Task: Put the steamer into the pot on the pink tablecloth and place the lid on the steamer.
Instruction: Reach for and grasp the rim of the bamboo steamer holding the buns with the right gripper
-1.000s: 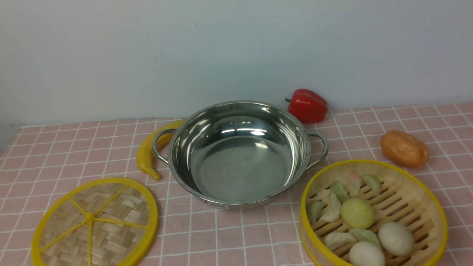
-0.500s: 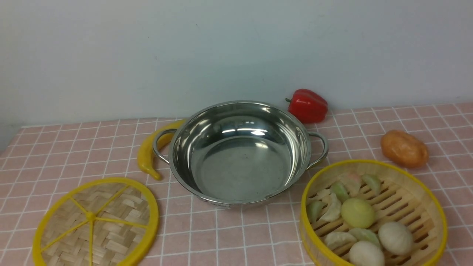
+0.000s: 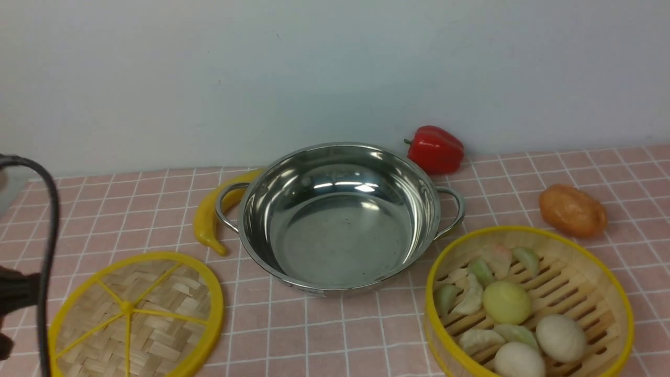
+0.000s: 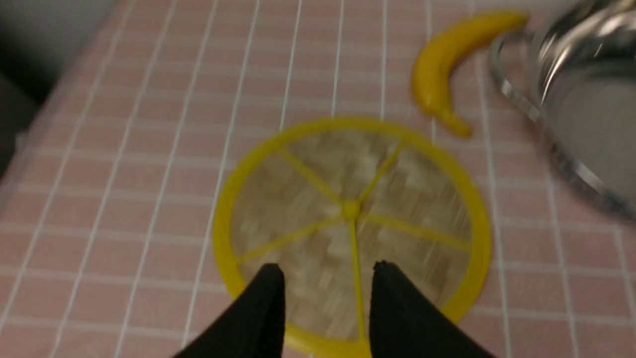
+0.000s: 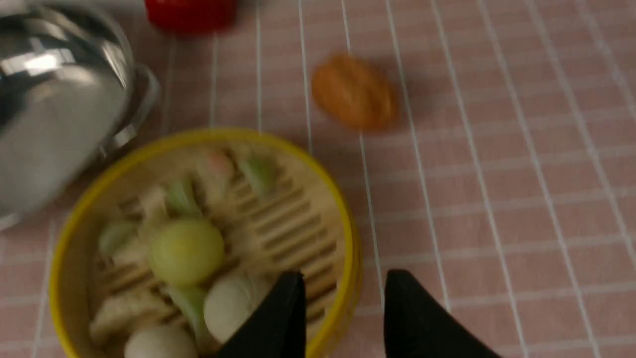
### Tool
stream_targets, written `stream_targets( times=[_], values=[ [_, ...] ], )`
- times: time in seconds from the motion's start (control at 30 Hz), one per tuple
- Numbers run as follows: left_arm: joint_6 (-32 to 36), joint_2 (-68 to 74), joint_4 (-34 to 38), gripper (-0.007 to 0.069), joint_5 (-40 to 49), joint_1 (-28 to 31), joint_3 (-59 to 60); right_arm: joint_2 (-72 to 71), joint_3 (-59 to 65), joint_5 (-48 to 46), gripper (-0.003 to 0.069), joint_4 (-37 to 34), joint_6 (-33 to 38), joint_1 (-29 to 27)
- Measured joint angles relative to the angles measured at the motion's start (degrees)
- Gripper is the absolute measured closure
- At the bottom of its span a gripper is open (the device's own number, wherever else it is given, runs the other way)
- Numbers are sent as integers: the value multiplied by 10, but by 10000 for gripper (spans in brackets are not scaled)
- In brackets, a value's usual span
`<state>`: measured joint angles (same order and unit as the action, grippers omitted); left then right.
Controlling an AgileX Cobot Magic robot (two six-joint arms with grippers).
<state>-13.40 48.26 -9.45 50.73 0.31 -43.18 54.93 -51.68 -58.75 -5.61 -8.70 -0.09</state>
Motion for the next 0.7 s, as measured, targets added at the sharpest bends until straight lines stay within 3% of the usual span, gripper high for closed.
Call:
stream_targets(
  times=[0.33, 0.7],
  values=[
    [4, 160, 1, 384, 33, 0, 0, 214, 0, 23, 414, -11, 22, 0],
    [4, 192, 4, 384, -1, 0, 0, 327, 0, 114, 414, -71, 100, 0]
  ],
)
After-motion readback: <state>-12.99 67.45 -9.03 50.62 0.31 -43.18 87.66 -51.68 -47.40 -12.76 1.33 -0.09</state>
